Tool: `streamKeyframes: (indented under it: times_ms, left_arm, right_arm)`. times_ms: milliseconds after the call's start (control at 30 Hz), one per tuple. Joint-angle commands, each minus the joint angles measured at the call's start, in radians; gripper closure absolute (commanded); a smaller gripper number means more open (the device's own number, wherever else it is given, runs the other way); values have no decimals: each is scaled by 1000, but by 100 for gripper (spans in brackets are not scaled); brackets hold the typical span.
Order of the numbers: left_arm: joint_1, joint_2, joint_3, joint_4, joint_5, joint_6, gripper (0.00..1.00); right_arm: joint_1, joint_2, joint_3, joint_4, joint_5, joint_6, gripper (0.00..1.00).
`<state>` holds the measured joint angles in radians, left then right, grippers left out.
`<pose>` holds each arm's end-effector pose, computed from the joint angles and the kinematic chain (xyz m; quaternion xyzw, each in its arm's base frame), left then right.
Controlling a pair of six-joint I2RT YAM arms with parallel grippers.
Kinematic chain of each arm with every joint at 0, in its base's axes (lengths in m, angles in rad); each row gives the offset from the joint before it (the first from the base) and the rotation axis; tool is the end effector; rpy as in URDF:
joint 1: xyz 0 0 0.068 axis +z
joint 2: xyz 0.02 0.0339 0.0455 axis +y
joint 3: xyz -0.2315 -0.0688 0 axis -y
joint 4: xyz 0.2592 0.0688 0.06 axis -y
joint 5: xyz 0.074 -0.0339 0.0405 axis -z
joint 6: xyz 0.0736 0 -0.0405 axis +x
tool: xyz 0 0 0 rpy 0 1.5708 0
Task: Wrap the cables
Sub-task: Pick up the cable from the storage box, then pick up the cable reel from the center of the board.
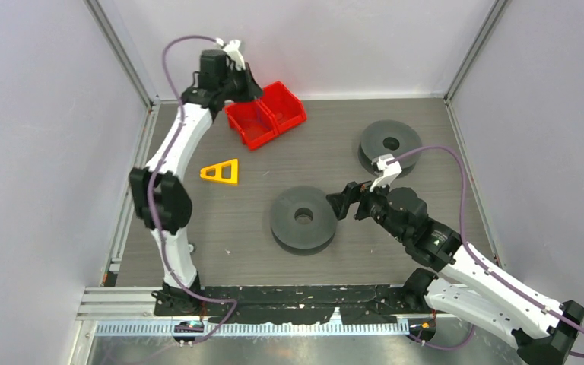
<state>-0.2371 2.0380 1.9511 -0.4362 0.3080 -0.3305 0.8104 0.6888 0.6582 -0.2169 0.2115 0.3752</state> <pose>0.4930 -0.1421 0.2855 0.0367 0.8583 -0.2659 0.4373 0.1792 0.1659 0.2769 -0.1061 0.7801 0.2723 0.5533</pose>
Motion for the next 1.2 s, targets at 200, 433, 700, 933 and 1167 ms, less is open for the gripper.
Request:
streamKeyframes:
  times_ms: [200,433,700,933,1167]
  left_arm:
    - [4,-484,-178,28,154,-50,100]
    - [3,-838,-480,-56,160,-9,100]
    - [3,-1146,-906,-20,158,27,100]
    - [-2,-1298,-1072,-22,1,80,100]
    - [-10,-1408,-1110,-19,-143,99,100]
  right_arm:
    - [1,115,29,58,-53,123,0]
    - [1,165,-1,-11,84,142,5]
    - [-61,234,-85,55,-40,118,4]
    - [-252,328,-194,310,-460,113,7]
    - [-263,469,-239,451,-582,173,16]
